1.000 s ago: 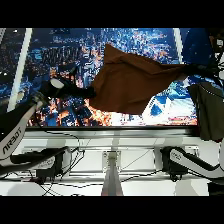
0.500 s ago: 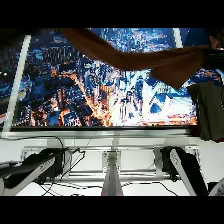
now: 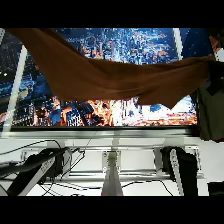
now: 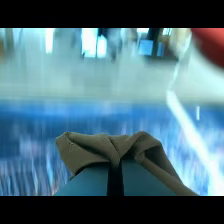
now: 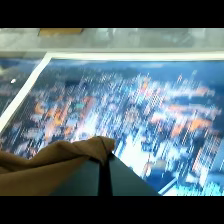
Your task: Fold the clothes and pants, and hang the long-sleeved shirts on hangers.
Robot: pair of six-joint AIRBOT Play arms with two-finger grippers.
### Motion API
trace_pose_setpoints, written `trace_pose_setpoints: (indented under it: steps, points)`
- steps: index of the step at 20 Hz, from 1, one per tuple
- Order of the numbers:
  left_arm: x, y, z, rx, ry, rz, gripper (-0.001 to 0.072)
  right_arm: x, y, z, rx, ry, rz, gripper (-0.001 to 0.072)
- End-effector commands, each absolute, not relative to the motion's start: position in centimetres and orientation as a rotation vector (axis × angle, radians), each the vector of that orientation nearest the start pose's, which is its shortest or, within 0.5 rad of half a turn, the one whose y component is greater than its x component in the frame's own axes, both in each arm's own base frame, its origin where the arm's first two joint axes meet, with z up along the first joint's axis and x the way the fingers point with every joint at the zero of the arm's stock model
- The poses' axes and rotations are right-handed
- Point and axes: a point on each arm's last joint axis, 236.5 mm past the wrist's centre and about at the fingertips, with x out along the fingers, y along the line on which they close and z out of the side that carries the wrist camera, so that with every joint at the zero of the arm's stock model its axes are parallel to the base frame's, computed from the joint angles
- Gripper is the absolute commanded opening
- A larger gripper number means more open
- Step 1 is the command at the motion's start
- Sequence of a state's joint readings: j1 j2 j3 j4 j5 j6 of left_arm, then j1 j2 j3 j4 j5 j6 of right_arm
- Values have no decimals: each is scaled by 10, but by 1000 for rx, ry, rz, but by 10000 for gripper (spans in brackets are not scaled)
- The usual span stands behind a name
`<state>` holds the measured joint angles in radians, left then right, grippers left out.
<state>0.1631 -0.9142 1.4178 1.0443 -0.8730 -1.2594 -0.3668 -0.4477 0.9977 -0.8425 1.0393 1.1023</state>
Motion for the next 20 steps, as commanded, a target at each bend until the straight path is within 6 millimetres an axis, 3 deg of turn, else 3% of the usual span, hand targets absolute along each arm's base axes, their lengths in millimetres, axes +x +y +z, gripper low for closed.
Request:
trace_pose_setpoints:
  steps: [1, 4, 7, 8, 9, 10, 12, 16, 18, 20]
  points:
    - [427, -38, 207, -158, 724, -270, 15, 303, 32, 219, 242, 524, 262, 14]
    - [475, -71, 101, -183, 915, -323, 16, 343, 8, 122, 357, 757, 216, 14]
    - [505, -99, 28, -225, 988, -338, 17, 377, -19, 47, 425, 886, 140, 14]
    - [509, -108, 12, -249, 1007, -345, 78, 386, -26, 28, 446, 907, 112, 15]
    - [509, -111, -5, -253, 1040, -348, 470, 393, -33, 12, 460, 921, 87, 15]
    - [505, -112, -18, -254, 1078, -352, 706, 398, -38, -2, 471, 934, 65, 15]
    - [490, -101, -33, -221, 1161, -347, 703, 402, -42, -18, 483, 955, 48, 15]
    - [436, -72, -57, -224, 1396, -344, 651, 402, -43, -18, 481, 955, 45, 15]
    - [413, -85, -71, -323, 1467, -378, 643, 402, -43, -18, 481, 955, 46, 15]
    - [395, -112, -85, -415, 1486, -452, 572, 402, -43, -18, 482, 955, 46, 15]
